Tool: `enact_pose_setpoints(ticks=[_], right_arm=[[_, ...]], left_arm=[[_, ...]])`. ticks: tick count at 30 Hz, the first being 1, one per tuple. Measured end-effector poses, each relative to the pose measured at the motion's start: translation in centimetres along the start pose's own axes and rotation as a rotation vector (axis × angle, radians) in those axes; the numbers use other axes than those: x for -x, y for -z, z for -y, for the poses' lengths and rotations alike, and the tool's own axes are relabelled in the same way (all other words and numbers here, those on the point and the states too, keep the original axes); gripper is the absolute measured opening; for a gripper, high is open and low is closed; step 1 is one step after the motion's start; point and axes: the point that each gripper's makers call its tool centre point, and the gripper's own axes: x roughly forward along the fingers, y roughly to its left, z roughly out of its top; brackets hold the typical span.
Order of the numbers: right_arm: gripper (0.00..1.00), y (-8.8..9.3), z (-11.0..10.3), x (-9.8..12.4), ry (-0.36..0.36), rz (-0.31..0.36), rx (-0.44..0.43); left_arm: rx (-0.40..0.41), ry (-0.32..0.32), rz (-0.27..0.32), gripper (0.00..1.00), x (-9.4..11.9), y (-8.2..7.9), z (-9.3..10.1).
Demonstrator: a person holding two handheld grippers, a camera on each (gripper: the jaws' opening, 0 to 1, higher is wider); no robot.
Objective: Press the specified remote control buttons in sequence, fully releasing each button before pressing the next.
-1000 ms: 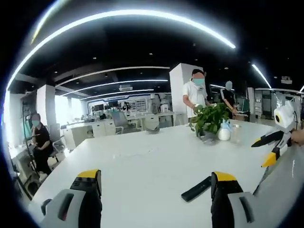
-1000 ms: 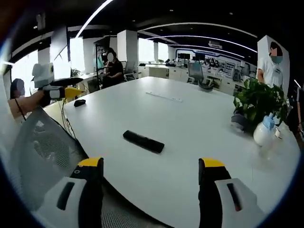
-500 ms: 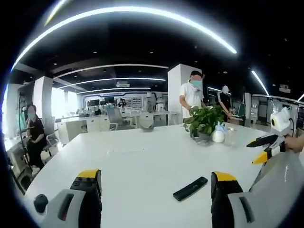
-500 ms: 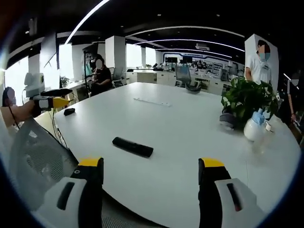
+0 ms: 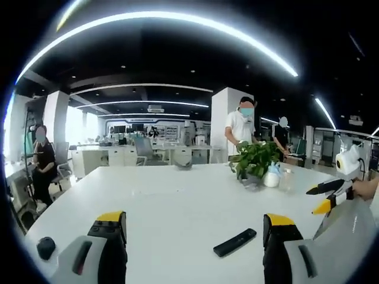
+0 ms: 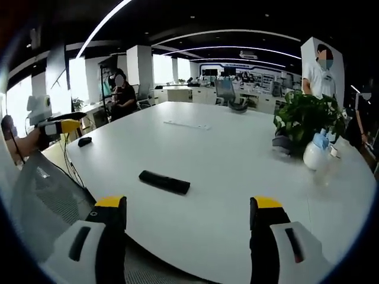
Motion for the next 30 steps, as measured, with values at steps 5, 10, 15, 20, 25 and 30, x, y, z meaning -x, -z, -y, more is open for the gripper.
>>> enact_pose_setpoints(ticks=[5,10,15,20,25,30], right_arm=[[0.88,0.3,-0.2,0.0,-0.007,-0.017,0.019],[0.88,0.0,-0.3,0.1,-0.01,0.001,0.025],[0.87,-0.1,-0.3,0.2,-0.006,0.011,0.033],[0.86,0.0,-0.2,0.1,-0.005,0.007,0.047],[0.83,-0.2,-0.5,0.2,-0.03,0.02,0.027],[0.81,-0.3,-0.7,0.2,-0.032,0.022,0.034]], left_arm=[[0.027,-0.013,-0.006,1.0,-0.1,0.1,-0.4],[0.004,0.015,-0.041,1.0,-0.4,0.7,0.4],[-0.026,0.041,-0.064,1.0,-0.5,1.2,1.1],[-0.031,0.051,-0.078,1.0,-0.6,1.4,1.4],[-0.045,0.079,-0.105,1.0,-0.7,1.9,2.0],[0.013,0.156,-0.165,1.0,-0.8,2.8,3.3]])
